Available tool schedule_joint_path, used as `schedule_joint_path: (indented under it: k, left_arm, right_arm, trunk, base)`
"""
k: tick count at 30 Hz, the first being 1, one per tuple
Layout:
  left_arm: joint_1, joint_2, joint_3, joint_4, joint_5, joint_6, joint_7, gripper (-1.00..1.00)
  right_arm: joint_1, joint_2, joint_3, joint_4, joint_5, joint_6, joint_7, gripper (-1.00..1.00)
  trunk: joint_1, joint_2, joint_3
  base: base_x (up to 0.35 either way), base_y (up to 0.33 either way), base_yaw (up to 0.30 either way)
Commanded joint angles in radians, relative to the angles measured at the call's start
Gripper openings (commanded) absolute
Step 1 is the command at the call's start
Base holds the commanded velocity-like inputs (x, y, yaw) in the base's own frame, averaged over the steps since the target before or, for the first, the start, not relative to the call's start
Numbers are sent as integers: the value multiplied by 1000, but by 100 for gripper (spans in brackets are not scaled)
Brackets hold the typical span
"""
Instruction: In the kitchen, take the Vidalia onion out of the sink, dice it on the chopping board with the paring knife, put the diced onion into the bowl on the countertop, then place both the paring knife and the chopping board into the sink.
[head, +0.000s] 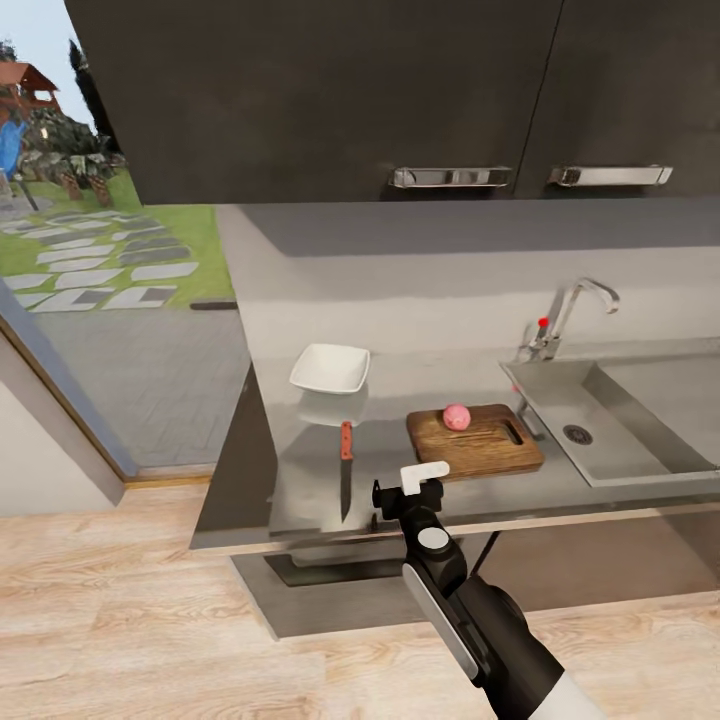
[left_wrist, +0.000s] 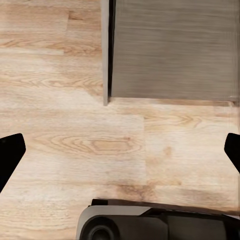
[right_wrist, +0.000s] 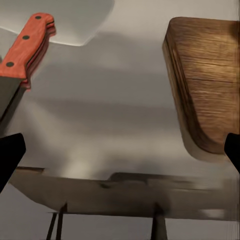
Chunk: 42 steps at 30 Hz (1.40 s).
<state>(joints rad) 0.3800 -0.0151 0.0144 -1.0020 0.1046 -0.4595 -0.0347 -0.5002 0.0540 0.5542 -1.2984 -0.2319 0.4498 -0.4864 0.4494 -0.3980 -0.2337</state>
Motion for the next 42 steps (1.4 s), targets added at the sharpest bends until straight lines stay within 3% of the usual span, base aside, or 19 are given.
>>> schedule_joint_path:
  k: [1, 15, 42]
  left_arm:
    - [0, -1, 1, -1, 7, -1, -4, 100]
    - [0, -2, 1, -1, 7, -1, -4, 100]
    - [0, -2, 1, -1, 7, -1, -4, 100]
  right_arm:
    - [-1, 0, 3, -1, -9, 3, -9, 100]
    - [-1, 0, 3, -1, -8, 3, -9, 100]
    - [-1, 0, 3, -1, -9, 3, -9, 100]
  trunk:
    - [1, -2, -2]
    - [1, -2, -6]
    - [1, -2, -41]
  base:
    - [0, -49, 0]
    - [0, -10, 0]
    - [0, 0, 0]
